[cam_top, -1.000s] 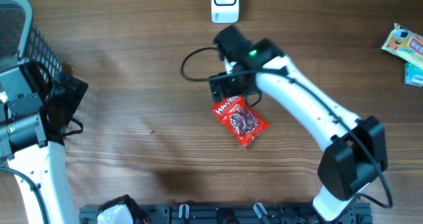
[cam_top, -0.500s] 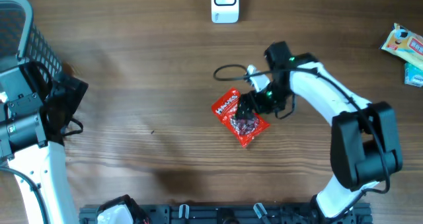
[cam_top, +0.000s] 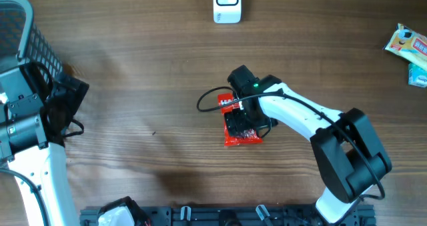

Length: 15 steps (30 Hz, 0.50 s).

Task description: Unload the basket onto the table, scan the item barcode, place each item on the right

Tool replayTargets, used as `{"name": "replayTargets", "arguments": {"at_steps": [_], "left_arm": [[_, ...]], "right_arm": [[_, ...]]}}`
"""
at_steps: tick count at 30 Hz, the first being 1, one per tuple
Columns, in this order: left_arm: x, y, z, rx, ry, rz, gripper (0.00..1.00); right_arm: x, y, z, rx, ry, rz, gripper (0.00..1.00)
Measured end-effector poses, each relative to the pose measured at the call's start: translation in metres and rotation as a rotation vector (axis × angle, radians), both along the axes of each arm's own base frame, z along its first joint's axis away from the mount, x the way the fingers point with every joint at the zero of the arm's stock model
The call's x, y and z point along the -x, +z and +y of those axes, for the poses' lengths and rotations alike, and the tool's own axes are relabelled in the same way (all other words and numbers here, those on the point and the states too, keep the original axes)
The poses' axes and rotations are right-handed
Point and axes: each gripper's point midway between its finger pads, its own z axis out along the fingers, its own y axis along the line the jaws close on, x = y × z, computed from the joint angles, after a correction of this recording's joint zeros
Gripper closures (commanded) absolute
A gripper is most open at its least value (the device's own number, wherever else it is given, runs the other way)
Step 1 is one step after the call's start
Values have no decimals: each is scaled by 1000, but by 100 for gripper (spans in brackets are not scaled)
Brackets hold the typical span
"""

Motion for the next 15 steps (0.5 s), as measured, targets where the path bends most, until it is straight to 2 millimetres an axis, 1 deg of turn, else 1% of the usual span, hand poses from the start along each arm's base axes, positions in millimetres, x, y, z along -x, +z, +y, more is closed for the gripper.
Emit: {"name": "replayTargets", "arguments": {"at_steps": [3, 6, 7, 8, 9, 10, 12, 15], "left_arm": [[0, 0, 0, 0, 0, 0, 0], [0, 0, 0, 0, 0, -1, 0], [0, 0, 0, 0, 0, 0, 0], [0, 0, 0, 0, 0, 0, 0], [0, 0, 0, 0, 0, 0, 0], [0, 0, 0, 0, 0, 0, 0], [0, 0, 0, 0, 0, 0, 0], [0, 0, 0, 0, 0, -1, 0]], "right_arm": [[-6, 12, -3, 35, -46, -6, 1], [-14, 32, -3, 64, -81, -14, 1], [-17, 37, -2, 63, -89, -22, 4], [-21, 44, 0, 62, -100, -28, 9], [-25, 49, 3, 49, -109, -39, 10], [-26, 51, 5, 40, -123, -41, 11], [-26, 51, 9, 25, -158, -33, 16], [-27, 44, 12, 3, -189, -39, 16]]}}
